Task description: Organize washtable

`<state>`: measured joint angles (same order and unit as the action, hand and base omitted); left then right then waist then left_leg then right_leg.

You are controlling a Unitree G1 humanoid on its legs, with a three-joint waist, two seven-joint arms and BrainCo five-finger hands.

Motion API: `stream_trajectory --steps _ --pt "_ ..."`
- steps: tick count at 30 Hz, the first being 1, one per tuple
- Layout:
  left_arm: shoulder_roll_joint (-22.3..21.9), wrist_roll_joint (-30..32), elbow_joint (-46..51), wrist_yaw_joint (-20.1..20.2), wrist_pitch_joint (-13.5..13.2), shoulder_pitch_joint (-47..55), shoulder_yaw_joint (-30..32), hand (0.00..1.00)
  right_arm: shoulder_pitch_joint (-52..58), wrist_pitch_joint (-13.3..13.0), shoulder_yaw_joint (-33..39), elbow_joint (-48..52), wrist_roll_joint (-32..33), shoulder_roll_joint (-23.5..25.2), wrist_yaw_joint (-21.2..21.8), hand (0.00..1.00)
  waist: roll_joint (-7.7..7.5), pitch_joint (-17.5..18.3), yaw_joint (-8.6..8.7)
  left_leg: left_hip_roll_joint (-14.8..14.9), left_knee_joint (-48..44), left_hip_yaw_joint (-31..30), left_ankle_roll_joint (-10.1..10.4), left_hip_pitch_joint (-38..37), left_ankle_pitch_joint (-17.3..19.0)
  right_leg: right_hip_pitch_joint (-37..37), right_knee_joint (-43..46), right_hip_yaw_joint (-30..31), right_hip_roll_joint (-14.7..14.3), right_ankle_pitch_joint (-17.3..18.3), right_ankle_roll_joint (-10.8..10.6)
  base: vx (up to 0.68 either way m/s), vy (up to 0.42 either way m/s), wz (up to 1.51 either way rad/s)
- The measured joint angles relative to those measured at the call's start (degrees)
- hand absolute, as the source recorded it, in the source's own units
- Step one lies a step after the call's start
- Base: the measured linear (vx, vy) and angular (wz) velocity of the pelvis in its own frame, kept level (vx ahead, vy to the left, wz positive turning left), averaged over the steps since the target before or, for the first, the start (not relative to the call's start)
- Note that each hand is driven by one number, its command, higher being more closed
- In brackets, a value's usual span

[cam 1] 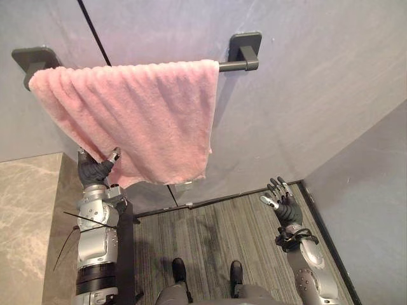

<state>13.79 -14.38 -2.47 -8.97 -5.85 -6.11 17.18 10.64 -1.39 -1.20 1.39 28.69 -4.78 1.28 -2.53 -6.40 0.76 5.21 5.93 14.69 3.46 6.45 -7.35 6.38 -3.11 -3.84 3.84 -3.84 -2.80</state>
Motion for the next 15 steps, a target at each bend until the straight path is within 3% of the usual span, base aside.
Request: stream_trajectory --steps 15 --pt "-1.60 0.46 -0.25 0.11 0.93 0.00 0.00 1.00 -1.11 0.32 0.14 0.18 -0.12 0.22 0.18 0.00 -0.12 -0.68 0.00 -0.02 0.01 0.47 0.10 -0.54 0.12 -0.24 0.04 0.57 0.03 0.17 0.27 0.00 0.002 -0.02"
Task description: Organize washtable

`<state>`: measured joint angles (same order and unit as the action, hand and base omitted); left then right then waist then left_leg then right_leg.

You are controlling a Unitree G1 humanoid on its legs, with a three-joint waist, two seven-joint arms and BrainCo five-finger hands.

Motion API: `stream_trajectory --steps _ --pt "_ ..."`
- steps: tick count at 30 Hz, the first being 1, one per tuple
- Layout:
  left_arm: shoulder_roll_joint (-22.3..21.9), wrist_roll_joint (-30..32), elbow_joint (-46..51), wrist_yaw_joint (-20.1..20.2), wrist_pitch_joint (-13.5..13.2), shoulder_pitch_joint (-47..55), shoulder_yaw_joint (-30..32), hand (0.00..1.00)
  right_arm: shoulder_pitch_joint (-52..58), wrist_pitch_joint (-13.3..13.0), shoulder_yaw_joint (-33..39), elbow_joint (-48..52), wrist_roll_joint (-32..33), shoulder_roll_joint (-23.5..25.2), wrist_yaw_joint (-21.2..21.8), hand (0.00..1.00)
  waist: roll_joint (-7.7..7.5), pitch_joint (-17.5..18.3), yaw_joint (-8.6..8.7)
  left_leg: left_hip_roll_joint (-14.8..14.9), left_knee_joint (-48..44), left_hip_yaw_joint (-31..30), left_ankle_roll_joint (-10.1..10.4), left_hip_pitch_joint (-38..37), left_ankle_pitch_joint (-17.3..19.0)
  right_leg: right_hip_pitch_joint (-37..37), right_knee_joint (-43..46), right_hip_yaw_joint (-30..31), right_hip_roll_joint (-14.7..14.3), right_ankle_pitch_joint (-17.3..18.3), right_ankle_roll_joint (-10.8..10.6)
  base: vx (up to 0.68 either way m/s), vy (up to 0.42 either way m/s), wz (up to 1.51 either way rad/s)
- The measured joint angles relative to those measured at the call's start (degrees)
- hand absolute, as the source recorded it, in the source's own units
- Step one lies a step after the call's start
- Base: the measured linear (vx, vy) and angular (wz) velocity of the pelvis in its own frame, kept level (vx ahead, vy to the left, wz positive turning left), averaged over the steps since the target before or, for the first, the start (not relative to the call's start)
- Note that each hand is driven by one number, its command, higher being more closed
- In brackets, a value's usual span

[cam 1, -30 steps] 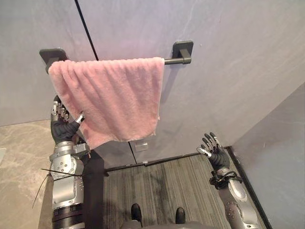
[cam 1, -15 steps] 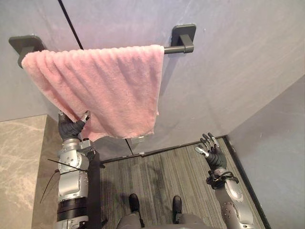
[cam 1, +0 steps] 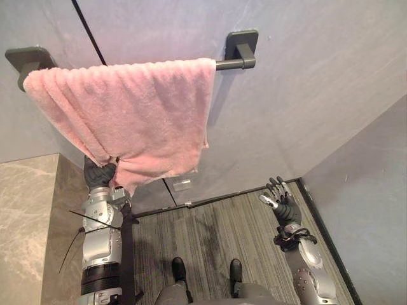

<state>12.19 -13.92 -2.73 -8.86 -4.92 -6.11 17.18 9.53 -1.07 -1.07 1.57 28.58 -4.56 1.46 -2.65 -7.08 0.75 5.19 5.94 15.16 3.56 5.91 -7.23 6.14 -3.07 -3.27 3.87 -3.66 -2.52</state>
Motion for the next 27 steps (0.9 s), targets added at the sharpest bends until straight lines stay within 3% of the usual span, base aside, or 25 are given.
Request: stream_trajectory --steps 5,9,14,21,27 --pt "0.12 -0.05 0.20 0.16 0.00 0.00 -0.15 1.00 -7.50 1.44 -0.51 4.11 -1.78 -7.37 1.24 0.00 0.02 0.03 -0.15 -0.02 0.00 -0.17 -0.01 -0.92 -0.01 -0.99 -0.04 -0.19 0.02 -0.18 -0.27 0.00 0.000 0.00" --pt "1.45 -0.49 0.47 1.15 0.02 -0.05 -2.07 1.00 -17.64 1.55 -4.03 3.88 0.42 -13.97 1.29 0.00 0.11 0.09 -0.67 -0.07 0.00 -0.18 -0.03 -1.13 -0.05 -1.18 -0.02 -0.12 0.06 -0.26 -0.26 0.00 0.000 0.00" --pt "4.46 -3.52 0.41 1.47 0.00 -0.30 -5.94 1.00 -36.53 2.35 -13.55 -5.41 4.25 -21.48 1.06 0.00 0.07 0.16 -2.07 0.05 -0.01 -0.19 -0.12 -1.32 -0.15 -2.31 -1.44 -0.01 0.07 -1.62 -0.29 0.00 0.000 0.00" --pt "6.11 -6.76 -1.38 1.46 -0.02 -2.63 -9.14 1.00 -51.64 2.56 -23.21 -13.53 8.00 -23.09 -0.07 0.00 0.04 0.20 -4.59 0.48 -0.01 -0.63 -0.14 -1.33 -0.29 -2.98 -2.30 -0.05 -0.14 -2.08 -0.21 0.00 0.000 0.02" --pt "7.57 -8.09 -2.62 1.39 -0.07 -5.85 -11.31 1.00 -55.83 2.68 -27.07 -17.07 10.36 -21.13 -0.06 0.00 0.06 0.21 -4.78 0.83 -0.01 -1.21 -0.03 -0.93 -0.73 -2.89 -2.32 -0.92 -0.81 -2.28 0.08 -0.01 -0.007 0.03"
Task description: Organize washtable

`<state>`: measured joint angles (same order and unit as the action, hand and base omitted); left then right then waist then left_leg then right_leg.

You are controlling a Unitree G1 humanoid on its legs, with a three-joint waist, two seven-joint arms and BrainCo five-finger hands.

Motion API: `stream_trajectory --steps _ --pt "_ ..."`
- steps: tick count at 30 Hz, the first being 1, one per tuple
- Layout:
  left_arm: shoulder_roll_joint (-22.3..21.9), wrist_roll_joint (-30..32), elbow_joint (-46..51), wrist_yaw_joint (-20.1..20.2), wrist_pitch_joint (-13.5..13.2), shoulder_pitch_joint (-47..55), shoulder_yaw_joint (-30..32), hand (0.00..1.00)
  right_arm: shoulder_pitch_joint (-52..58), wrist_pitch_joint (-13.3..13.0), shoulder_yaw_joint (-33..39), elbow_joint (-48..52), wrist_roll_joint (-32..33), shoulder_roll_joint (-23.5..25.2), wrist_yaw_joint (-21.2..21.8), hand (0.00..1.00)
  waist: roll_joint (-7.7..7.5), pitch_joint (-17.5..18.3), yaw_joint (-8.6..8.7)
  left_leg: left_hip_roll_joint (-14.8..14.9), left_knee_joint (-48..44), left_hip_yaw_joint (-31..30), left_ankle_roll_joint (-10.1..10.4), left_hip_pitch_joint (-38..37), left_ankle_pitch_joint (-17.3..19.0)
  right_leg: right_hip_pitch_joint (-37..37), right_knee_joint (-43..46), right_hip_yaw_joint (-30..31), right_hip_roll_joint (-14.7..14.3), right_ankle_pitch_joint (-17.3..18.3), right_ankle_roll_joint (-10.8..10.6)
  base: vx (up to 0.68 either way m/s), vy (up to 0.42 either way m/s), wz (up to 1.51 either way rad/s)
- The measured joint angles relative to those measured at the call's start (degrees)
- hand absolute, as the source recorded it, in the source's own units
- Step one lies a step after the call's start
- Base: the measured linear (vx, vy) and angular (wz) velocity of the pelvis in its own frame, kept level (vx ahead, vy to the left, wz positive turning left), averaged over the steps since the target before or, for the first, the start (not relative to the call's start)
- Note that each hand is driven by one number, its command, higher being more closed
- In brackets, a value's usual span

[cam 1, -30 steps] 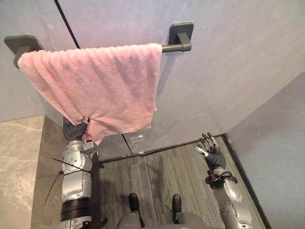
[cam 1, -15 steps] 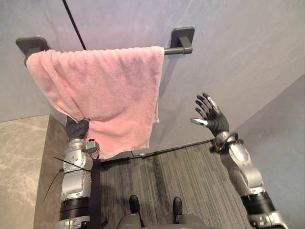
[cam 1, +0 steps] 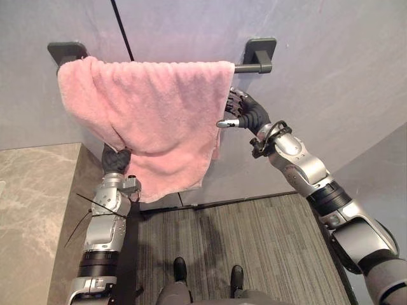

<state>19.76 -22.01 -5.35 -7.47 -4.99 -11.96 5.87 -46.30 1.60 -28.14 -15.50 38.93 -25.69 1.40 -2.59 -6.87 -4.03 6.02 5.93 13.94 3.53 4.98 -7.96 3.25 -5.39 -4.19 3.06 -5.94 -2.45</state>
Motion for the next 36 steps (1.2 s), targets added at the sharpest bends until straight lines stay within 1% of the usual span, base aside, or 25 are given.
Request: stream_trajectory --steps 3,5,6,13,17,21,25,27,29,33,36 --pt "0.29 0.01 -1.48 -0.03 -0.34 -1.40 -1.39 1.00 -1.96 0.01 -1.40 -1.73 -0.01 1.10 -0.02 0.00 0.03 0.02 -0.04 0.11 0.00 -0.48 0.13 0.30 -0.29 0.04 -0.10 -0.36 -0.10 -0.17 0.25 -0.03 -0.002 0.06" --pt "0.30 0.00 -1.92 -0.11 -0.37 -1.58 -1.53 1.00 -3.09 0.00 -1.82 -2.53 -0.01 2.82 -0.05 0.00 0.06 0.03 -0.05 0.18 0.00 -0.59 0.16 0.33 -0.33 0.03 -0.10 -0.38 -0.10 -0.22 0.31 -0.01 0.001 0.02" --pt "0.31 0.00 -2.02 -0.14 -0.37 -1.67 -1.60 1.00 -3.51 -0.01 -2.18 -2.91 -0.04 3.17 -0.07 1.00 0.06 0.04 -0.05 0.21 0.00 -0.60 0.17 0.33 -0.33 0.02 -0.10 -0.38 -0.10 -0.22 0.32 0.00 0.000 0.00" --pt "0.34 0.04 -2.03 -0.28 -0.49 -2.89 -3.28 1.00 -4.58 -0.04 -3.41 -3.80 -0.12 6.11 -0.29 1.00 0.06 0.04 -0.17 0.19 0.00 -1.07 0.18 0.59 -0.33 0.02 -0.14 -0.55 -0.11 -0.23 0.34 0.00 0.003 0.03" --pt "0.33 0.09 -2.02 -0.34 -0.49 -2.89 -3.28 1.00 -4.60 -0.10 -3.10 -3.79 -0.60 6.76 -1.59 1.00 0.06 0.05 -0.05 0.13 -0.01 -1.04 0.17 0.59 -0.33 0.03 -0.15 -0.53 -0.13 -0.23 0.34 0.00 0.000 0.00" --pt "0.23 0.17 -2.02 -0.27 -0.48 -2.87 -3.24 1.00 -4.37 -0.09 -0.18 -3.72 -1.50 6.74 -2.72 1.00 0.06 0.05 0.03 0.13 -0.01 -1.04 0.17 0.58 -0.34 0.03 -0.15 -0.52 -0.14 -0.23 0.34 0.00 0.000 0.00" --pt "0.22 0.61 -2.01 -0.27 -0.31 -2.87 -2.56 1.00 0.80 -0.21 3.99 -0.92 -2.03 7.33 -2.82 1.00 0.17 0.36 -0.03 0.12 -0.03 -1.00 0.17 0.53 -0.34 -0.01 -0.15 -0.52 -0.09 -0.22 0.34 0.00 0.000 0.00" --pt "1.42 0.56 -1.98 -0.08 -0.28 -2.96 -0.36 1.00 2.31 -0.40 5.10 0.60 -2.58 7.42 -2.70 1.00 0.24 0.44 0.12 0.12 -0.06 -0.83 0.17 0.32 -0.34 -0.10 -0.15 -0.50 -0.07 -0.23 0.34 0.00 0.004 -0.04" --pt "3.01 0.20 -1.96 -0.20 -0.67 -3.27 0.17 1.00 4.42 -0.95 5.55 1.70 -3.17 7.46 -2.39 1.00 0.40 1.43 0.07 0.13 -0.02 -0.71 0.17 0.19 -0.33 -0.21 -0.15 -0.49 -0.08 -0.22 0.33 0.00 0.000 -0.02" --pt "2.63 0.28 -1.97 -0.21 -0.87 -3.89 0.09 1.00 4.66 -1.12 5.55 1.70 -3.57 7.86 -2.42 1.00 0.51 1.57 0.05 0.10 0.00 -0.81 0.17 -0.04 -0.33 -0.53 -0.15 -0.47 0.05 -0.22 0.33 0.00 0.000 0.00" --pt "0.90 0.42 -1.98 -0.34 -0.86 -3.76 0.09 1.00 5.51 -1.16 5.93 1.71 -3.74 8.14 -2.56 1.00 0.43 1.62 -0.03 0.08 0.01 -1.00 0.19 -0.57 -0.31 -1.11 -0.15 -0.52 0.13 -0.17 0.35 0.00 0.000 0.03"
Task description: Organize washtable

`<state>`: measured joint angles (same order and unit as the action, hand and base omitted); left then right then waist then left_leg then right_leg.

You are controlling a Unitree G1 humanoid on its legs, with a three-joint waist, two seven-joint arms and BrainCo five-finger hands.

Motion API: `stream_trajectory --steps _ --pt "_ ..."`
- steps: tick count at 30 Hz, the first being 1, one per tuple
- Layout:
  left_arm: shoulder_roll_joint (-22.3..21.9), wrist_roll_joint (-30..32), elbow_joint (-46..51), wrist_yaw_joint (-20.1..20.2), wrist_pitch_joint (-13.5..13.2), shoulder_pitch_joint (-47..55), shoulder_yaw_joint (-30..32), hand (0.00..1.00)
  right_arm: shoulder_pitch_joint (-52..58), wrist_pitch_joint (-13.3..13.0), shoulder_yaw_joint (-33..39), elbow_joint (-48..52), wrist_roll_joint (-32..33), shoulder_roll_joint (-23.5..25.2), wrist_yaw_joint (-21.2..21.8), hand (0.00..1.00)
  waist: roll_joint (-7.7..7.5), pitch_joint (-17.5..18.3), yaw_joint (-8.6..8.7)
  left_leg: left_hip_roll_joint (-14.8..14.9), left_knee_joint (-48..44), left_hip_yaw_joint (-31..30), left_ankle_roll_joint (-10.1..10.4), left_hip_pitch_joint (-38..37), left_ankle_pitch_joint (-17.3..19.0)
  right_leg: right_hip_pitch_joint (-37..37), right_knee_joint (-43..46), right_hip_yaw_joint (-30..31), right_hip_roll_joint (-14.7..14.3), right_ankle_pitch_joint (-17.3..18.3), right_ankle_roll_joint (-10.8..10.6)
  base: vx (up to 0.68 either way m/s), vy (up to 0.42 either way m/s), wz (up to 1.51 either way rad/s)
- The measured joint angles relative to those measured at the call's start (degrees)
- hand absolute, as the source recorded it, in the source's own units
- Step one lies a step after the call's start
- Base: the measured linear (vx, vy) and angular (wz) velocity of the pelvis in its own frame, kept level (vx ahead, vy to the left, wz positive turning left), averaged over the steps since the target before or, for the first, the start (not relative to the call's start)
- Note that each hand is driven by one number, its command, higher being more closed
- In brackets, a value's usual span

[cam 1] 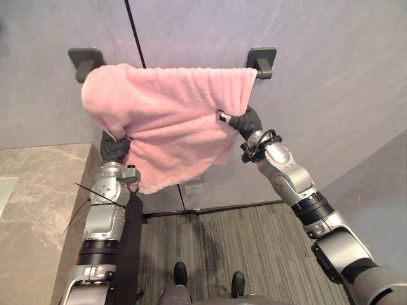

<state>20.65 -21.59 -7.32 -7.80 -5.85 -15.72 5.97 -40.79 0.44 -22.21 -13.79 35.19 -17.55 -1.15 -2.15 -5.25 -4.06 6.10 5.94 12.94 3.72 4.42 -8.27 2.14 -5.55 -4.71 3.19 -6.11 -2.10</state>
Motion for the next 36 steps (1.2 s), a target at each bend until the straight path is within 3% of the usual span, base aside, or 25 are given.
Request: stream_trajectory --steps 5,6,18,27,36 --pt "-0.30 0.23 -0.01 -0.03 0.04 0.48 -0.28 1.00 0.19 0.00 0.45 0.00 -1.59 0.38 -0.02 1.00 -0.02 0.01 0.06 0.02 0.00 0.03 0.00 0.02 0.01 0.03 0.00 0.03 0.01 0.00 -0.01 0.00 0.000 0.00" --pt "-0.32 0.25 -0.01 -0.03 0.04 0.90 -0.38 0.00 0.19 0.00 0.44 0.00 -1.88 0.47 -0.02 0.00 -0.02 0.01 0.06 0.02 0.00 0.04 0.01 0.02 0.01 0.04 0.00 0.03 0.02 0.01 -0.01 0.00 0.000 0.00" --pt "-1.04 -0.29 -0.03 0.26 0.21 1.35 -0.56 0.00 0.62 -0.08 0.71 -0.65 -1.47 0.76 -0.35 0.00 -0.26 0.17 -0.01 0.04 0.00 0.02 0.00 0.00 0.00 0.00 0.00 0.01 0.01 0.01 -0.02 0.00 0.000 0.00" --pt "-1.05 -0.90 -0.02 -1.23 0.13 1.36 -0.33 0.00 5.17 -0.19 3.43 -0.65 -1.51 3.67 -2.47 0.00 -0.95 0.62 0.05 0.06 -0.01 0.02 0.00 -0.36 0.00 -0.32 0.00 0.01 0.00 0.01 -0.01 0.00 0.000 0.00" --pt "-2.97 -0.87 8.28 -3.59 -1.33 5.27 6.09 0.00 11.76 -0.03 9.88 -0.03 -2.04 5.09 -3.06 0.00 -0.81 0.78 0.26 -0.24 0.01 -0.15 0.02 -1.24 0.02 -0.83 0.40 -0.78 -0.10 0.86 -0.04 0.00 0.001 0.02"
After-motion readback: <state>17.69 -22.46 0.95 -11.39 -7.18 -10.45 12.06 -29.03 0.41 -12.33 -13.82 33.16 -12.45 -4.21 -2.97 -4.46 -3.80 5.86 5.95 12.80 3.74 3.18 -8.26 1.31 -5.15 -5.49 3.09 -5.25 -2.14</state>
